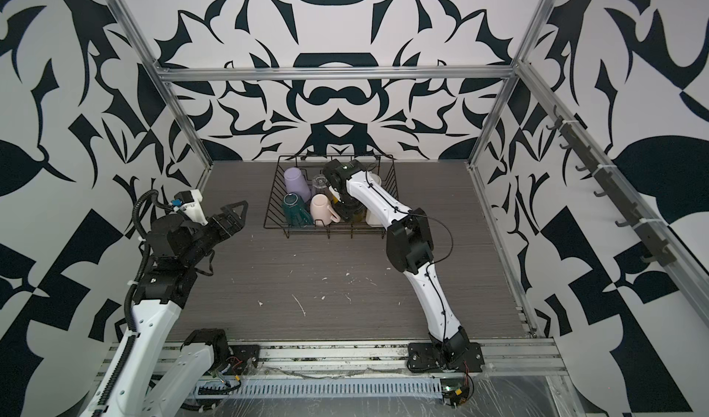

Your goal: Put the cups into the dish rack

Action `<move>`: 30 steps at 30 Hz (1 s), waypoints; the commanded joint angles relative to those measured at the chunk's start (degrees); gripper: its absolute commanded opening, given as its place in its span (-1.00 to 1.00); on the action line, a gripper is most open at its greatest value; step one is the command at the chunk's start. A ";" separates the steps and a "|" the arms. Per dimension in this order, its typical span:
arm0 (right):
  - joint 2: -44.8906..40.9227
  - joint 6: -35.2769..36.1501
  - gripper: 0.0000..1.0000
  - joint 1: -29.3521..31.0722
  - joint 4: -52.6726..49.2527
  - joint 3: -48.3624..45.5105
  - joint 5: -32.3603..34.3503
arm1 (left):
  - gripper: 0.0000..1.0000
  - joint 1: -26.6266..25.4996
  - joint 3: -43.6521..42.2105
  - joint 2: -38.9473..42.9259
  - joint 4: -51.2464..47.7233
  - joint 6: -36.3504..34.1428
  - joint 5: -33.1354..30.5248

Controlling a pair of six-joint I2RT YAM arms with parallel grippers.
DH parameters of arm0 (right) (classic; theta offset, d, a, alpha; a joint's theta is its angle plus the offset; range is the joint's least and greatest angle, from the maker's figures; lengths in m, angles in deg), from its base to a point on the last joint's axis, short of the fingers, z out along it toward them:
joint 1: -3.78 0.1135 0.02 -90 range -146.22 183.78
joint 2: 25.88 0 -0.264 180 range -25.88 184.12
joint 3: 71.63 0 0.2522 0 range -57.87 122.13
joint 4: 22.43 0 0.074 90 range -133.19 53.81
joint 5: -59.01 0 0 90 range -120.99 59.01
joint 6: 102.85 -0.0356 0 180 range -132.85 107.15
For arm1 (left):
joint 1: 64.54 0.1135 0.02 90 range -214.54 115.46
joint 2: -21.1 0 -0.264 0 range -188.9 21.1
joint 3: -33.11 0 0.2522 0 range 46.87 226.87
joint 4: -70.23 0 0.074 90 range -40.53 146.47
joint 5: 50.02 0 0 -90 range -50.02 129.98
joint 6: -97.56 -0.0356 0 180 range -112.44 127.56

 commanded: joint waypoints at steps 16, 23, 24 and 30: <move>-0.43 0.59 0.26 0.20 -0.90 1.53 -3.31 | 0.99 0.45 0.05 1.23 -2.23 -1.73 -1.33; -0.15 0.57 0.44 0.09 -0.70 1.82 -2.85 | 0.99 0.53 -0.02 1.41 -2.59 -1.91 -1.43; -0.08 0.60 0.46 0.03 -0.70 1.91 -2.71 | 0.98 0.53 0.00 1.41 -2.59 -1.98 -1.43; 0.55 0.44 0.51 -0.42 -0.70 3.42 -2.39 | 0.99 0.56 0.08 1.41 -2.67 -1.89 -1.42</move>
